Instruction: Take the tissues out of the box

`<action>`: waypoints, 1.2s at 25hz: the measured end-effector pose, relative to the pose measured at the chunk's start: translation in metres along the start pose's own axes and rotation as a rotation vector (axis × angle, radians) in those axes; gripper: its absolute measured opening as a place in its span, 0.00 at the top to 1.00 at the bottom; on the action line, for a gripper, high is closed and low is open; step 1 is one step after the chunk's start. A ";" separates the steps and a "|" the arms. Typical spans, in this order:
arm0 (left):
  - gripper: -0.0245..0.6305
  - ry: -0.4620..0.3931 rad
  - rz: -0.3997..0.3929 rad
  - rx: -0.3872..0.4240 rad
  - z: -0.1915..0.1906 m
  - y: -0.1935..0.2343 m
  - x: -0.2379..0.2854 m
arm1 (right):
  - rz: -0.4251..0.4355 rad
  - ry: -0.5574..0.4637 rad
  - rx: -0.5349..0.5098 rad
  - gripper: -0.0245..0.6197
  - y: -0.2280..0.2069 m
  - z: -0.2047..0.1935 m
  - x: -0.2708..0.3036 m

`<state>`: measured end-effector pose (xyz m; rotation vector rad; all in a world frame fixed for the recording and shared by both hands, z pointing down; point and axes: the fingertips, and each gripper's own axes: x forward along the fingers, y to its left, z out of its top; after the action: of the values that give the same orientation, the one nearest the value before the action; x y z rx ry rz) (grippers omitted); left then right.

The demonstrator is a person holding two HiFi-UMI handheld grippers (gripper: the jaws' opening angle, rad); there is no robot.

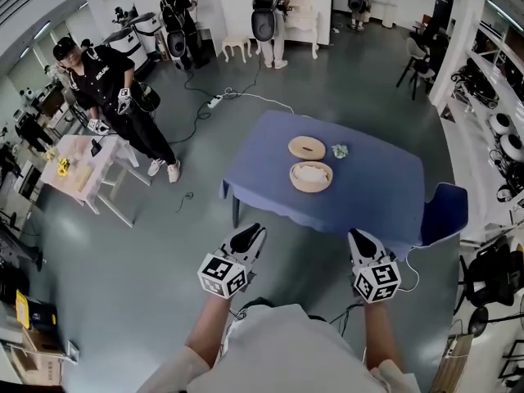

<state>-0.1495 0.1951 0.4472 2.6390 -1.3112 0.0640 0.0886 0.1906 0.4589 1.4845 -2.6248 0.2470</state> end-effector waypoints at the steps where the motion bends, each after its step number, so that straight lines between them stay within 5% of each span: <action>1: 0.85 0.001 0.007 -0.003 -0.001 0.001 0.000 | 0.007 0.002 -0.001 0.89 -0.001 -0.001 0.002; 13: 0.85 0.040 0.018 -0.003 -0.008 0.015 0.028 | 0.019 0.033 0.021 0.89 -0.018 -0.009 0.027; 30: 0.85 0.077 -0.075 -0.023 0.000 0.123 0.151 | -0.051 0.093 0.015 0.89 -0.071 0.001 0.162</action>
<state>-0.1558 0.0044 0.4848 2.6350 -1.1810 0.1371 0.0664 0.0179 0.4931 1.5040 -2.5151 0.3226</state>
